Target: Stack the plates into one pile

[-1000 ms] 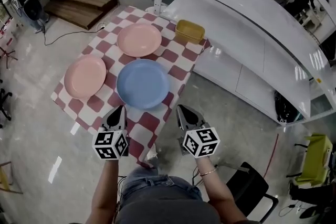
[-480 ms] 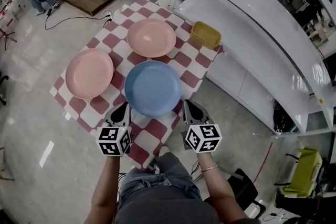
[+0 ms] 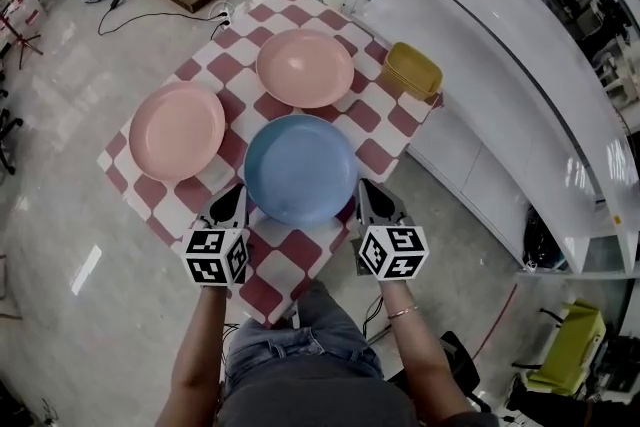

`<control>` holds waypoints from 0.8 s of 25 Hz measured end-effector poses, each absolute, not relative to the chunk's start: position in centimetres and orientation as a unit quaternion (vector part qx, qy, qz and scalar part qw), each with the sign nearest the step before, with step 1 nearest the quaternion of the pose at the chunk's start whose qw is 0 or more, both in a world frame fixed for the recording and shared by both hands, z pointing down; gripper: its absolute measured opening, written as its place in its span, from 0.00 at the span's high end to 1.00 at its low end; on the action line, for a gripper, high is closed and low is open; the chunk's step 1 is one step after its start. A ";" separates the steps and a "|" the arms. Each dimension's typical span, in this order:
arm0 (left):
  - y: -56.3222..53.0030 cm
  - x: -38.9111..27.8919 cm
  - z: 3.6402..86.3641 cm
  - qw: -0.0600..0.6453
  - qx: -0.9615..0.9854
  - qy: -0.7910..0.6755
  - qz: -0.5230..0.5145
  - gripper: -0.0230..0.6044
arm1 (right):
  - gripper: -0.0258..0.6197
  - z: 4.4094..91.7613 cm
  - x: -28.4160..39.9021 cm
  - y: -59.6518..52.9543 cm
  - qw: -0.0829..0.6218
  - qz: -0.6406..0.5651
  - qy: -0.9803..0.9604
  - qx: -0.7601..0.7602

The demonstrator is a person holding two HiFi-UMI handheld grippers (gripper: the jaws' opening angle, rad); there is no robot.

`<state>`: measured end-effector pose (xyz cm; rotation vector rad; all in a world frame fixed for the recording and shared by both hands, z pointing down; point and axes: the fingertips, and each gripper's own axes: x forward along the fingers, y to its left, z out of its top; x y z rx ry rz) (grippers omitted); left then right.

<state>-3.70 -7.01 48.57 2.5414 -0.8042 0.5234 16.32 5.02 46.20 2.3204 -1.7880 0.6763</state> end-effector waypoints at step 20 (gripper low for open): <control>-9.9 -2.6 51.4 0.247 0.880 -0.331 0.233 0.93 | 0.94 50.5 20.3 0.8 0.128 0.273 -0.601 0.741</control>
